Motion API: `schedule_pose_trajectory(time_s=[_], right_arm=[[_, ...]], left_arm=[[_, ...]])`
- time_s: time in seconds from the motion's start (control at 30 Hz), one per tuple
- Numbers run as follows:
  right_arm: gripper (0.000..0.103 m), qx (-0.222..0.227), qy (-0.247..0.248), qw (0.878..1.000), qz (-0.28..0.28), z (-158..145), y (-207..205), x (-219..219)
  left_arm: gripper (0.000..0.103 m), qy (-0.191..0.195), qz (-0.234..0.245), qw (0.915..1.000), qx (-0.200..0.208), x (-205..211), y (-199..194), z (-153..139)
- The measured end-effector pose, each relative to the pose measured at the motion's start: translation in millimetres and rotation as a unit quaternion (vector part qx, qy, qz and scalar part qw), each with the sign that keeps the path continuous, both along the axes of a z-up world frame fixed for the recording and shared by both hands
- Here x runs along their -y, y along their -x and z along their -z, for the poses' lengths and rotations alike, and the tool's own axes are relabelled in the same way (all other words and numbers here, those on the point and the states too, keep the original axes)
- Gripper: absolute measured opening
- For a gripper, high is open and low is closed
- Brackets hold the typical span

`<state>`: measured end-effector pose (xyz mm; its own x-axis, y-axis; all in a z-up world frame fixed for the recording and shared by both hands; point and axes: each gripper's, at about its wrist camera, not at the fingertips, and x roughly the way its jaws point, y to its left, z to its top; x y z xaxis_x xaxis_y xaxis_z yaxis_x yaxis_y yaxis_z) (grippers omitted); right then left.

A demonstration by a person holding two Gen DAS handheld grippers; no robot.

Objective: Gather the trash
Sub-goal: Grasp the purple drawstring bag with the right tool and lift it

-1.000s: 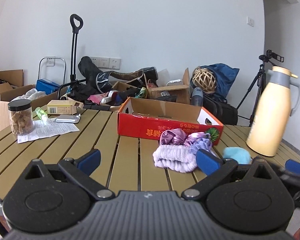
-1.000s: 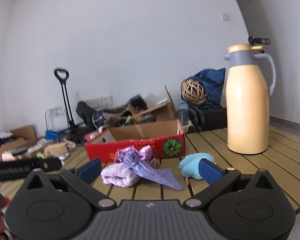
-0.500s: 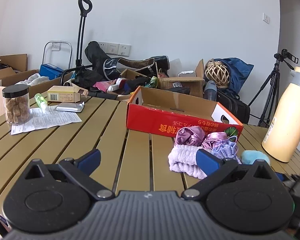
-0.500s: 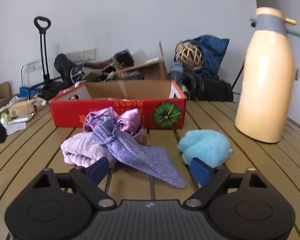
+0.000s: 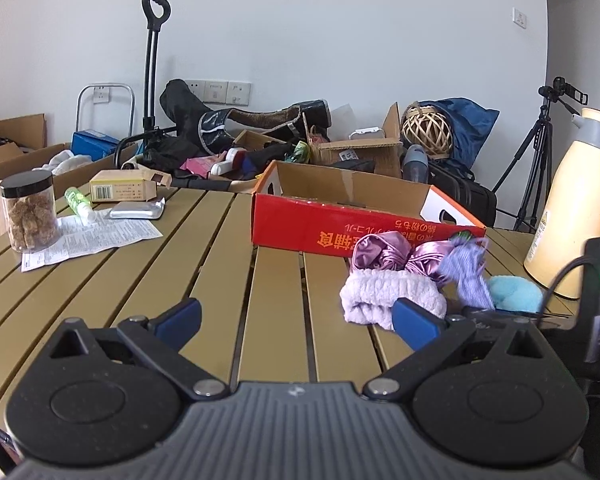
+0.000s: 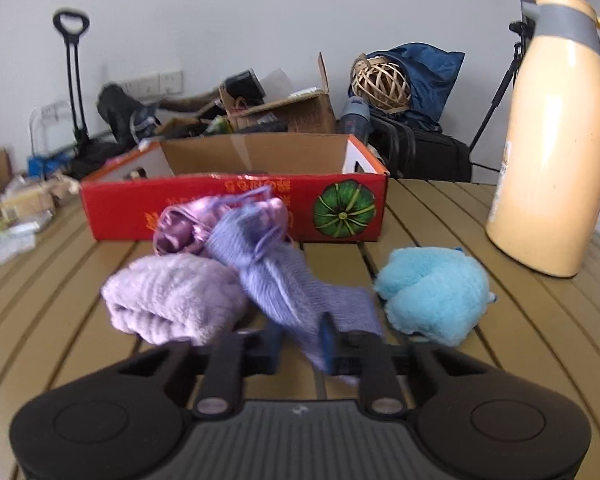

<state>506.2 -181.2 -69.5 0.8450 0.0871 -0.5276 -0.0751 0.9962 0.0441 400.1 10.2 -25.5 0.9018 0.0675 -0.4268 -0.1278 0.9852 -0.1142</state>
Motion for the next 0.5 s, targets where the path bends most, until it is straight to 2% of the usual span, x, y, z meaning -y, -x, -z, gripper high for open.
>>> schedule_pose_trajectory(time_s=[0.13, 0.37, 0.5], right_arm=[[0.004, 0.024, -0.027, 0.999, 0.002, -5, 10, 11], [0.003, 0.086, -0.052, 0.995, 0.026, -24, 36, 39], [0.002, 0.107, -0.082, 0.99, 0.049, -31, 44, 69]], left_arm=[[0.103, -0.002, 0.005, 1.0, -0.004, 3, 0, 3], [0.103, -0.009, 0.015, 0.9998, -0.013, 11, 0, 8], [0.103, -0.005, 0.012, 0.9997, -0.02, 16, -5, 7]])
